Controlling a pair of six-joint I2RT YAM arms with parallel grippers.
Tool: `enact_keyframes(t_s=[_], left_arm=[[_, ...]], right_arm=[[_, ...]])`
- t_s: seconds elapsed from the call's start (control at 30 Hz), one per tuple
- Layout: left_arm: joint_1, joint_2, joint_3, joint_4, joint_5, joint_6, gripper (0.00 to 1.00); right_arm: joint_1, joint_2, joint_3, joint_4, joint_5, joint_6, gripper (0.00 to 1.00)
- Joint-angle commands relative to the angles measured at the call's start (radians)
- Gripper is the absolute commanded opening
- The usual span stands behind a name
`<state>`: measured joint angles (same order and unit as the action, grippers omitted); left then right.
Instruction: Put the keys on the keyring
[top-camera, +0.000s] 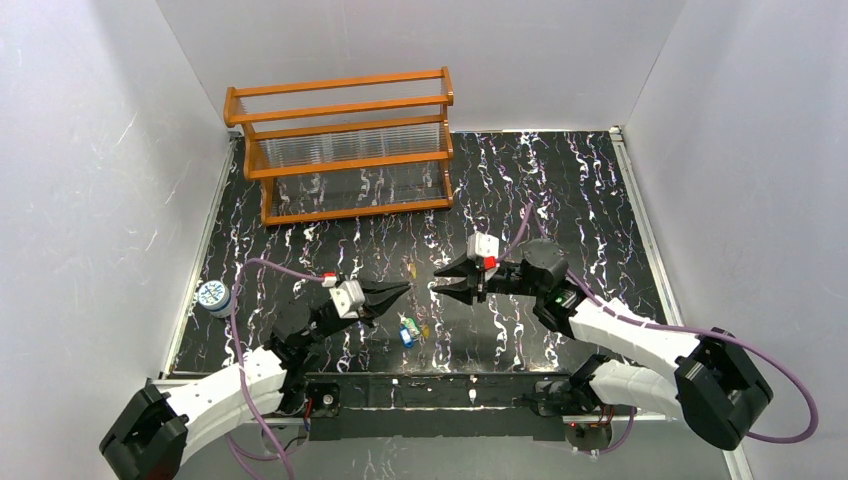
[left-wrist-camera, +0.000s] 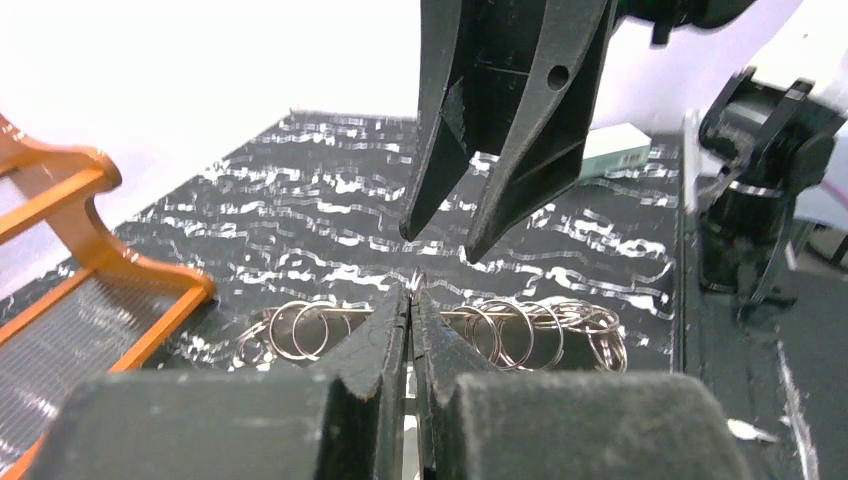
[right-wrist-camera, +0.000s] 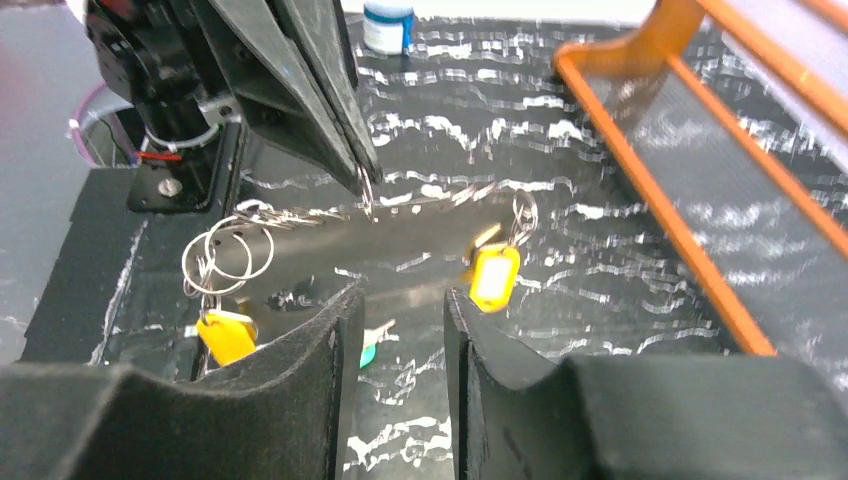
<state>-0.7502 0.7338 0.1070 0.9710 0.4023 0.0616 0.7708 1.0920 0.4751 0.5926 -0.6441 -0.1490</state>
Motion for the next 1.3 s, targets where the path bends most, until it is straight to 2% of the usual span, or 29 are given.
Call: enact_keyframes(t_s=[0.0, 0.13, 0.27, 0.67, 0.93, 1.27], left_arm=[[-0.004, -0.005, -0.067, 0.331, -0.014, -0.112, 0.00], [-0.003, 0.034, -0.104, 0.502, -0.021, -0.160, 0.00], [-0.003, 0.062, -0.105, 0.568, -0.005, -0.182, 0.00], [-0.003, 0.104, -0.080, 0.577, 0.041, -0.200, 0.00], [-0.004, 0.127, -0.066, 0.578, 0.054, -0.197, 0.00], [-0.003, 0.136, -0.060, 0.578, 0.061, -0.203, 0.00]], right_arm=[[-0.007, -0.034, -0.019, 0.229, -0.098, 0.075, 0.42], [-0.007, -0.027, -0.024, 0.331, -0.126, 0.124, 0.42], [-0.008, 0.012, -0.005, 0.386, -0.168, 0.167, 0.41], [-0.006, 0.112, 0.025, 0.556, -0.213, 0.285, 0.40], [-0.005, 0.166, 0.048, 0.612, -0.243, 0.331, 0.40], [0.008, 0.224, 0.080, 0.647, -0.270, 0.371, 0.34]])
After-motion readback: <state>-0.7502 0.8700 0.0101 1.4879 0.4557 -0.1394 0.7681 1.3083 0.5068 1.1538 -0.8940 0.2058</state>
